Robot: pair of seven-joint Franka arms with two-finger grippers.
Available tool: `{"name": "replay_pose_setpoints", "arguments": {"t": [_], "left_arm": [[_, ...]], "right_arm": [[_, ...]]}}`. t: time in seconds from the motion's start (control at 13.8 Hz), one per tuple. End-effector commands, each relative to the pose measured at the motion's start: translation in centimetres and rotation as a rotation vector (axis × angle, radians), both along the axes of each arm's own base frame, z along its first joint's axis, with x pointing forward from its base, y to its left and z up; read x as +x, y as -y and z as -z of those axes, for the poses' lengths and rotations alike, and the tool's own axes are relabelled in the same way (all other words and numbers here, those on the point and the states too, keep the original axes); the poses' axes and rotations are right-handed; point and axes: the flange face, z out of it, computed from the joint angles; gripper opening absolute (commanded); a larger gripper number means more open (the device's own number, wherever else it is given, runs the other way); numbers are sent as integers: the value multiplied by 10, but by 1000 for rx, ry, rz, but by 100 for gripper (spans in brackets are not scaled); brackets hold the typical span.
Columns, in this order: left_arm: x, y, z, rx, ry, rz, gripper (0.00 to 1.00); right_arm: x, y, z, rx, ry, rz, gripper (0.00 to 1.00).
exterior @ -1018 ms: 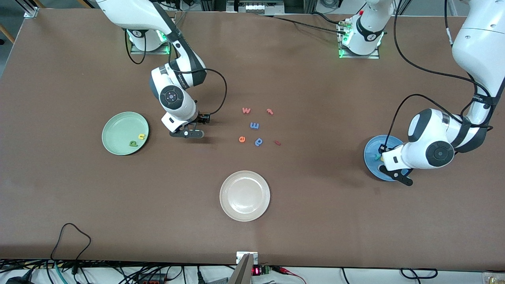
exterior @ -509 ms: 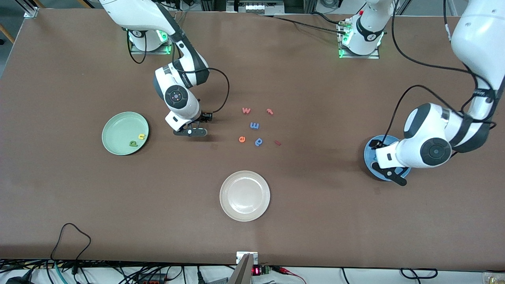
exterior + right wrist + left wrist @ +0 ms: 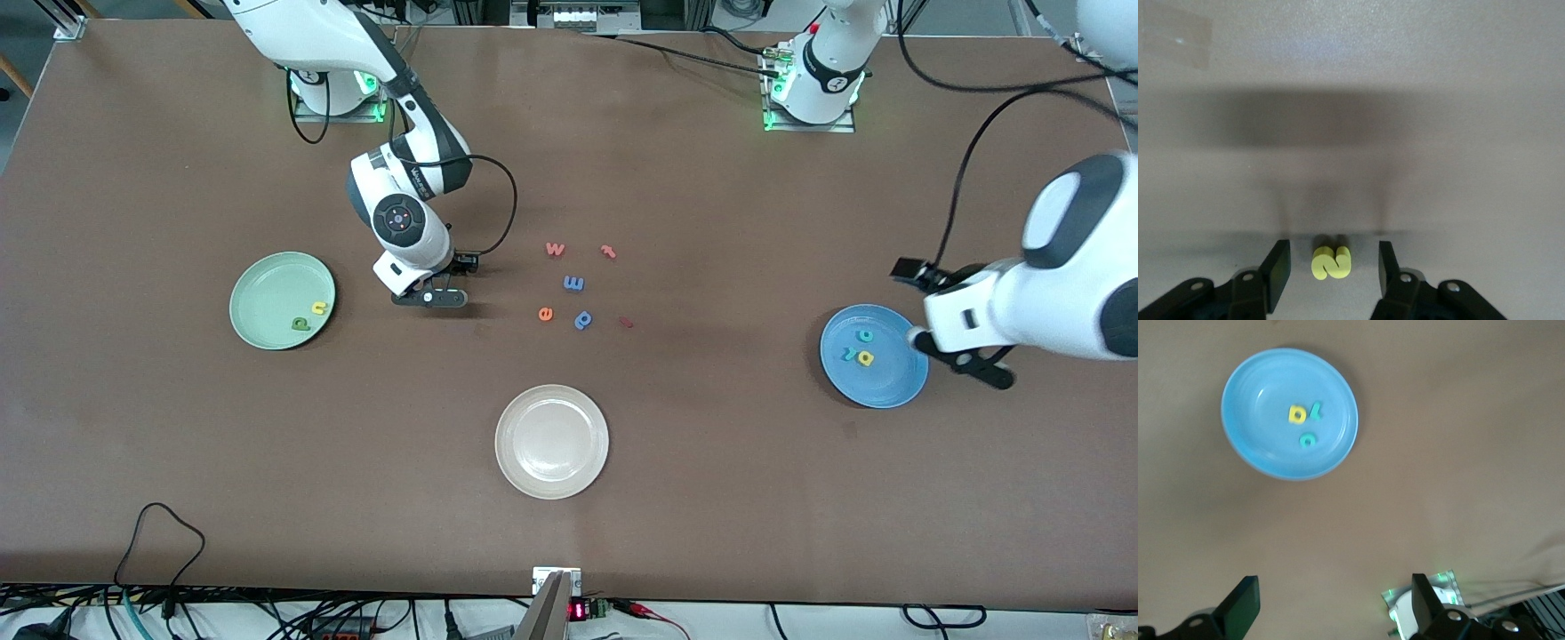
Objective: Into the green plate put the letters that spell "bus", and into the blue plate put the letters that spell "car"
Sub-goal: 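Return the left arm to rest while the right gripper lifts the n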
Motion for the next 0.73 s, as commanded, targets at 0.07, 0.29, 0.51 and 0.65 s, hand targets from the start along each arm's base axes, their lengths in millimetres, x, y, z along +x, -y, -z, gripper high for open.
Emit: {"name": "replay_pose_setpoints", "arguments": {"t": [0.07,0.29,0.51,0.65], "left_arm": [[-7,-4,-70,19,100,-51,100],[-7,-17,-99,88,210,-112,100],[-13,-21,-115,34,290,-240,100],[-21,-34,-115,4,332,-396,100]], "right_arm": [[-8,-6,3,8,-5,5,60],[-11,-8,7,8,-10,-1,60],[-11,-8,7,7,-12,-1,54],[-12,-8,8,5,-14,-1,50]]}}
